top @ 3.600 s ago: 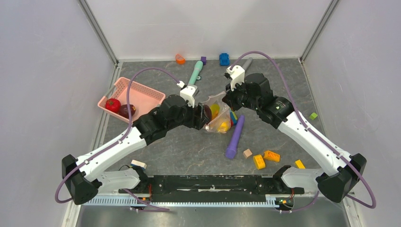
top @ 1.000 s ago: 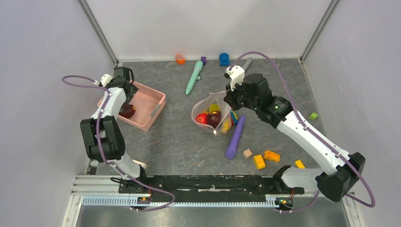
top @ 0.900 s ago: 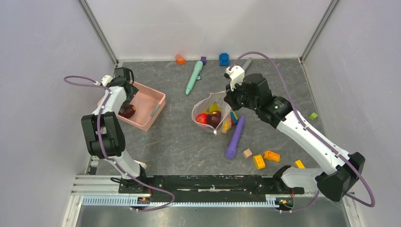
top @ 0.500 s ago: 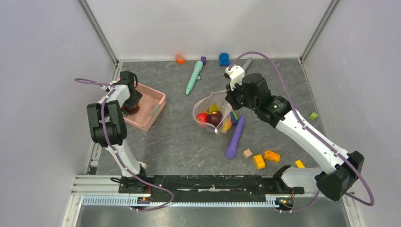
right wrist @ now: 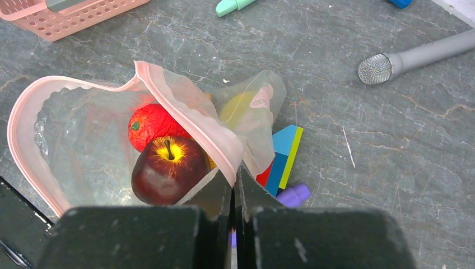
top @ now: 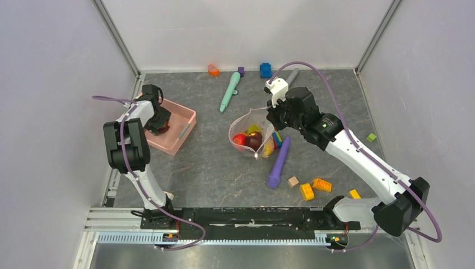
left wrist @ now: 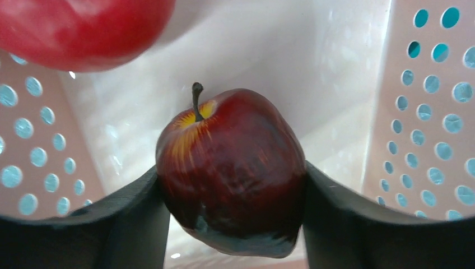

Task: Place the food in the zip-top bag and seal the zipper
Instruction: Pick up the fake fruit from the bin, then place the fake fruit in the zipper food storage bag, then adjust the zipper food storage bag at the center of the board, then pick up the fake vegetable from the bin.

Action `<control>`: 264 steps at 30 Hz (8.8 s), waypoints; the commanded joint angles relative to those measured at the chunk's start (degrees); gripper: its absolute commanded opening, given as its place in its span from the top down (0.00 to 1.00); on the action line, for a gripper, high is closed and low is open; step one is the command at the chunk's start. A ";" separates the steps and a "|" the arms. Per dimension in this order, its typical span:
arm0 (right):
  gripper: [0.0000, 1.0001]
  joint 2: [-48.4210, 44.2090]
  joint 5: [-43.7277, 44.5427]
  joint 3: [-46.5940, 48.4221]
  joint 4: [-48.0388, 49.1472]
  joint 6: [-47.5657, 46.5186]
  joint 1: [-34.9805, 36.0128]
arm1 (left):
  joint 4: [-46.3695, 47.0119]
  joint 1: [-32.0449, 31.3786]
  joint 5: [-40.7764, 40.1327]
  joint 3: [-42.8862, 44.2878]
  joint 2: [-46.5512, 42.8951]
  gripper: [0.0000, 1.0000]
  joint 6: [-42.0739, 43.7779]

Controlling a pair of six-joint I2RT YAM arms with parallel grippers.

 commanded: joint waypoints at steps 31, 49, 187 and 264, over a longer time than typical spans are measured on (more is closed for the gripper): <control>1.00 -2.32 -5.37 -1.24 2.95 2.40 -0.24 | 12.82 -30.99 24.01 -14.47 -54.01 0.79 12.50; 1.00 -2.44 -5.69 -1.24 2.65 2.16 -0.25 | 34.04 -50.76 38.52 -16.18 -51.65 0.73 21.01; 1.00 1.30 -9.15 4.83 -0.35 1.33 -0.25 | -7.54 -38.91 -9.70 -6.31 -48.66 0.00 7.79; 1.00 5.36 2.83 8.54 -5.79 3.39 -1.77 | 5.93 4.66 -11.88 6.38 5.83 0.00 13.52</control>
